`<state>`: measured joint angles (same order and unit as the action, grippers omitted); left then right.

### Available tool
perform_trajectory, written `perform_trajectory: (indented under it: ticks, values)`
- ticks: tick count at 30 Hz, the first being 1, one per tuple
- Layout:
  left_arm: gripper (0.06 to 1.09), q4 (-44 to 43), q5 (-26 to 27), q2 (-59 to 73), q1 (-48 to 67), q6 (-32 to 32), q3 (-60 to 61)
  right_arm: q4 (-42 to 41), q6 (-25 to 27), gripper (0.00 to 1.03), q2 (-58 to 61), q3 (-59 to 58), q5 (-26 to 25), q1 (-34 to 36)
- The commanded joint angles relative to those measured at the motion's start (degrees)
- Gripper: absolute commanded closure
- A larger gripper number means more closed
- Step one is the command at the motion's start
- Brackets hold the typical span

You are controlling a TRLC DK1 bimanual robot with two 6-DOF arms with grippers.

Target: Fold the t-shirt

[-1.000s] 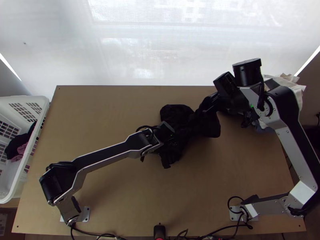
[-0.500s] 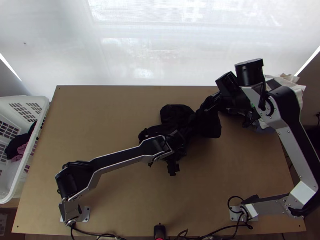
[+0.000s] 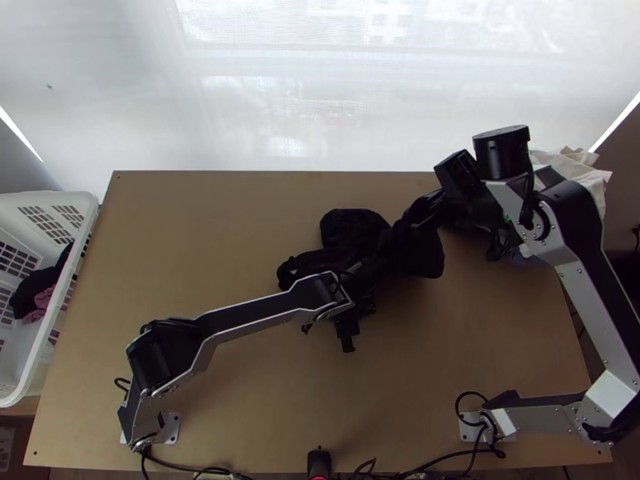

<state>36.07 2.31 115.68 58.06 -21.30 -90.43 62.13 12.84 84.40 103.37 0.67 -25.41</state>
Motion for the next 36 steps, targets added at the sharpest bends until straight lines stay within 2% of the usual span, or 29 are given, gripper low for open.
perform_trajectory:
  ticks: [1, 11, 19, 36]
  values:
    - [1.05, 0.75, 0.51, 0.78, -0.23, -0.59, -1.41, -0.87, -0.01, 1.0, -0.9, -1.86, -0.05, 0.36]
    - [1.05, 3.56, 0.51, -0.28, -0.76, -0.23, -2.73, -1.48, -0.1, 1.0, -1.17, -2.03, -0.05, 1.06]
    - [1.05, 4.88, 0.33, -7.92, -3.22, 2.67, -6.51, -1.57, -0.18, 1.0, -1.52, -0.98, -0.05, 1.68]
    - [1.05, 13.32, -1.16, -23.04, -18.6, 3.72, -16.79, 1.07, -0.27, 1.0, -3.63, 7.81, -2.07, 3.35]
